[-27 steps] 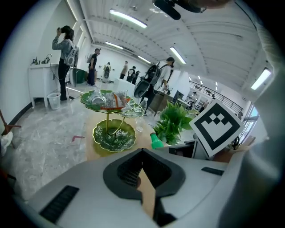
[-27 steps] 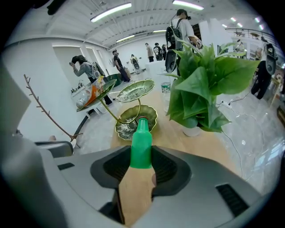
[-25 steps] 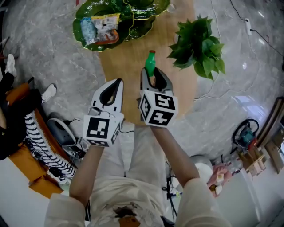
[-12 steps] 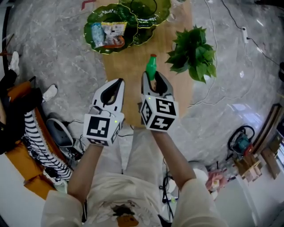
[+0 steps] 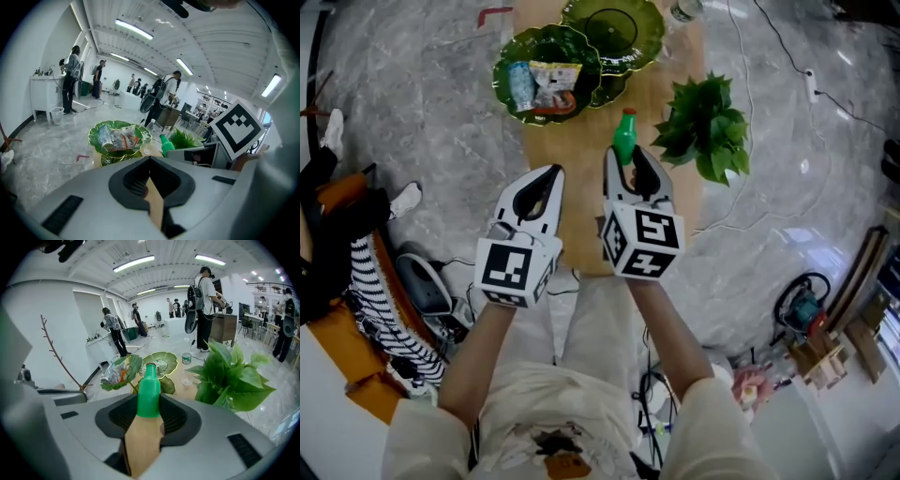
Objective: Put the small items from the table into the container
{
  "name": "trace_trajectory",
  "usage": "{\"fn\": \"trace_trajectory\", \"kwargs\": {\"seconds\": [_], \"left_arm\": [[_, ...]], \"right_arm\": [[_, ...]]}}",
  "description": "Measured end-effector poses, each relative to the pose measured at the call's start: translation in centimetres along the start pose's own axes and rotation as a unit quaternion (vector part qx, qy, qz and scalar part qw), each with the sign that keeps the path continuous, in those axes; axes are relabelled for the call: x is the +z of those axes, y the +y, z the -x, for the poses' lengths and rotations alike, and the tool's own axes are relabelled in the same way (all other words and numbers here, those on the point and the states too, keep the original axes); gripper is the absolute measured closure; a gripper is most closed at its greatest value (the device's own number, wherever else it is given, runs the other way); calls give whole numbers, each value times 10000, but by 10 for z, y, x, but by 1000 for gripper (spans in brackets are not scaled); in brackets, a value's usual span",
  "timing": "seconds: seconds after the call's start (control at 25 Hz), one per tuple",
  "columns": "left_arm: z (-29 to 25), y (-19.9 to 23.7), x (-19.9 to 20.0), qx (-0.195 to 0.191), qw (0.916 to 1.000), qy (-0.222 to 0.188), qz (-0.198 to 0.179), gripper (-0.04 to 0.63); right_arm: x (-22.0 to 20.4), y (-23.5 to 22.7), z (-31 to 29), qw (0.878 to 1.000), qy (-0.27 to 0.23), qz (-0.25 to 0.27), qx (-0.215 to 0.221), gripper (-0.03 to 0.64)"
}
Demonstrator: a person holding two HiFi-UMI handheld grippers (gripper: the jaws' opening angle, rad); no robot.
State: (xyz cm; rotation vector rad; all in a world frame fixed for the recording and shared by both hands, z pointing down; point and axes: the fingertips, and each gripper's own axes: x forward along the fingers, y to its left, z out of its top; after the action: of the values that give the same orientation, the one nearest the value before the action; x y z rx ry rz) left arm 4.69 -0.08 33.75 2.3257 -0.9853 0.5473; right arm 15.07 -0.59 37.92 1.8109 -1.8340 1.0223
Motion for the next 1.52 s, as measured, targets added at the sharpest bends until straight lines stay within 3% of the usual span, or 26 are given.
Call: {"fn": "trace_trajectory", "kwargs": {"seconds": [0.56, 1.04, 1.52], "left_arm": [[-1, 30, 34, -63, 9999, -153, -46, 586], [-7, 59, 49, -127, 9996, -241, 72, 586], [-12, 90, 71, -51, 9991, -389, 177, 586]], "right_arm": [[56, 27, -15, 9979, -302, 554, 148, 465], [90, 43, -42, 9953, -276, 908, 199, 465], [130, 62, -61, 9861, -297, 1595, 351, 465]]}}
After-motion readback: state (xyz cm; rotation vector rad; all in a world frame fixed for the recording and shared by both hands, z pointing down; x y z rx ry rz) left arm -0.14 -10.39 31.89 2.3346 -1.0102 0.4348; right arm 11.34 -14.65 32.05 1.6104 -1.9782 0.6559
